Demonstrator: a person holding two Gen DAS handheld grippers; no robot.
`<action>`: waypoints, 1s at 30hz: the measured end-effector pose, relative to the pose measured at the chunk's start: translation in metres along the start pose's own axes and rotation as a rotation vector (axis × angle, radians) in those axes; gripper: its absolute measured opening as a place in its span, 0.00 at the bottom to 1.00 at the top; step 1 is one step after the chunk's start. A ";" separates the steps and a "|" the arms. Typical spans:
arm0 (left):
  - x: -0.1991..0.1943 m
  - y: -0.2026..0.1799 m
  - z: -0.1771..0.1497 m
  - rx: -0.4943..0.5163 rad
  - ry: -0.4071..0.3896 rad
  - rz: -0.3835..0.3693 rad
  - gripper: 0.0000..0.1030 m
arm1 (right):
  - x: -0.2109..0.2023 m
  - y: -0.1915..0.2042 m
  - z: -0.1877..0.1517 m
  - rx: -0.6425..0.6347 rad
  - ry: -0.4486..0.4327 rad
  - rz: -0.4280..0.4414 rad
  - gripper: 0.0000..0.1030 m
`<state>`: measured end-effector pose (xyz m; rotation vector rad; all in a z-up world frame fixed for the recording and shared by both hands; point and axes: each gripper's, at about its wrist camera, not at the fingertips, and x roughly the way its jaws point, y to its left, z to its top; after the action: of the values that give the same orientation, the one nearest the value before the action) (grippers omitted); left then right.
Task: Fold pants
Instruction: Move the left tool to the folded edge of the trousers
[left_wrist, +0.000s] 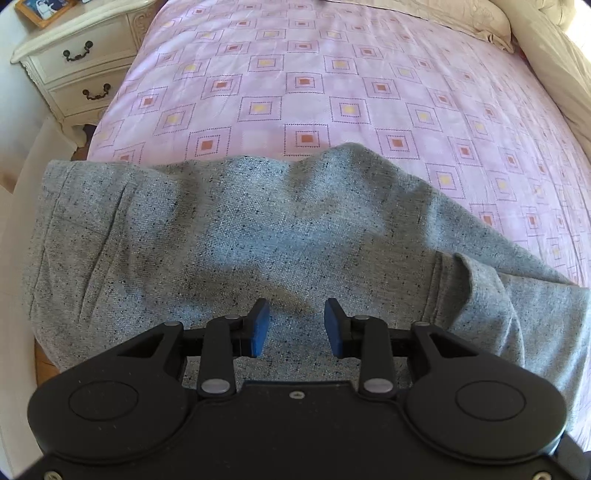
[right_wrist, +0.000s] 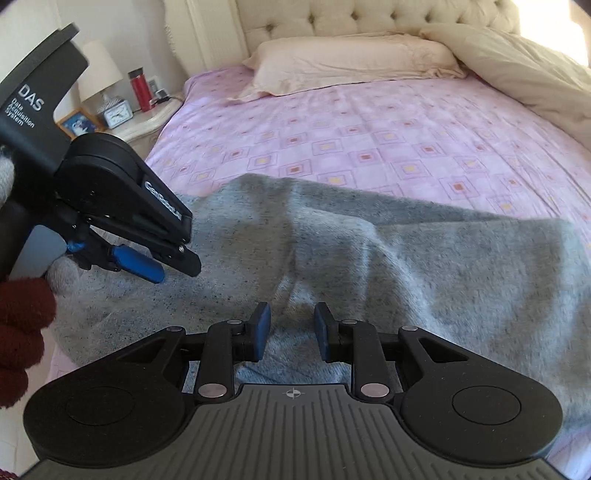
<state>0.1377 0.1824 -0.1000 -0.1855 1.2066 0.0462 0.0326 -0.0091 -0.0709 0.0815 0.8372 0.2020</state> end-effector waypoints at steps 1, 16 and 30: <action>0.001 -0.001 0.003 -0.004 -0.001 -0.006 0.41 | 0.000 -0.002 -0.001 0.000 0.000 -0.005 0.24; -0.002 -0.011 0.004 0.015 -0.017 -0.030 0.41 | -0.008 0.012 -0.014 -0.120 0.052 0.116 0.09; 0.010 0.011 0.003 -0.078 -0.004 -0.005 0.41 | 0.010 -0.023 0.024 -0.078 0.049 0.173 0.17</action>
<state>0.1427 0.1929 -0.1100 -0.2562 1.2015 0.0892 0.0602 -0.0290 -0.0656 0.0764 0.8705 0.4005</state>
